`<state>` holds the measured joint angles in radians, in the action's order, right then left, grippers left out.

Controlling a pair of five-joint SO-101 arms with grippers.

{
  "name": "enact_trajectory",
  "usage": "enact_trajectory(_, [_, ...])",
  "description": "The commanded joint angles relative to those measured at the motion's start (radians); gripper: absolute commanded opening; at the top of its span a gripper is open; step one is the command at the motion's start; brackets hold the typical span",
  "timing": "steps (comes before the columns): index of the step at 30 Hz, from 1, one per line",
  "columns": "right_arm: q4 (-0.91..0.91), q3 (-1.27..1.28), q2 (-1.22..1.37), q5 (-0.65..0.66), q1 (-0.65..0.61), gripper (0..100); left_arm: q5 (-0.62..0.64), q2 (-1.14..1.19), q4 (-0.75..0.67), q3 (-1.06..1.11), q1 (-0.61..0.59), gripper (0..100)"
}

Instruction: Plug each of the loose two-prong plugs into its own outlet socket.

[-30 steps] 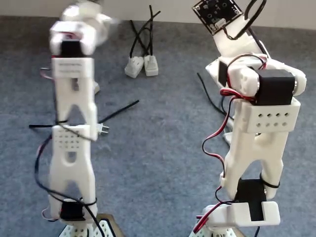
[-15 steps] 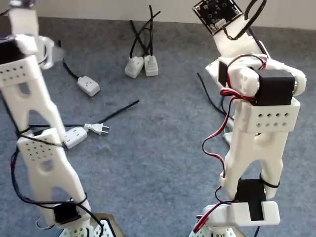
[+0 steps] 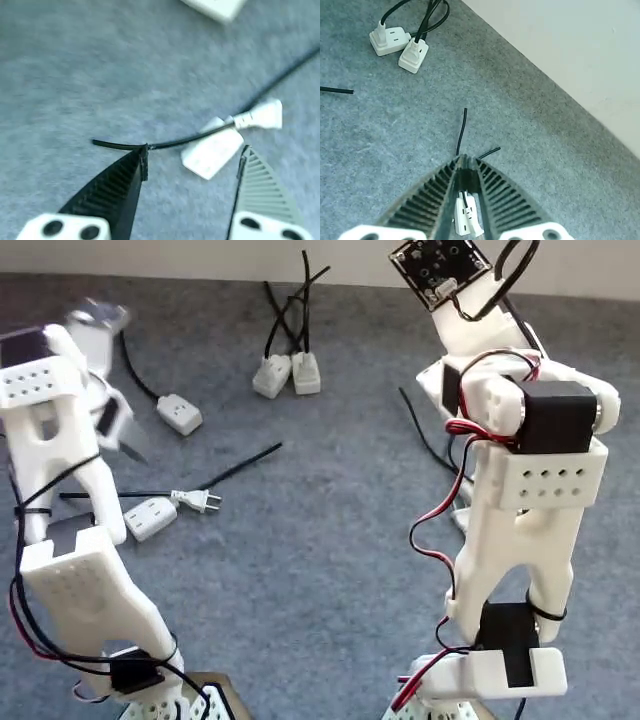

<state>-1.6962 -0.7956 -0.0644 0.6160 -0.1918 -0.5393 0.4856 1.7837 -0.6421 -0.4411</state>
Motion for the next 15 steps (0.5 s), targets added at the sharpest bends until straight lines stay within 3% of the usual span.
enact_trajectory(1, [-0.007,-0.021,-0.044,0.012,0.008,0.9,-0.049,-0.111,0.005,0.18,0.027,29])
enact_trajectory(6, [-0.007,-0.021,-0.044,0.012,0.008,0.9,-0.083,-0.249,-0.005,0.394,0.035,29])
enact_trajectory(10, [-0.007,-0.021,-0.044,0.012,0.008,0.9,-0.124,-0.427,-0.106,0.638,0.038,29])
enact_trajectory(15, [-0.007,-0.021,-0.044,0.012,0.008,0.9,-0.193,-0.697,-0.456,1.052,0.035,29])
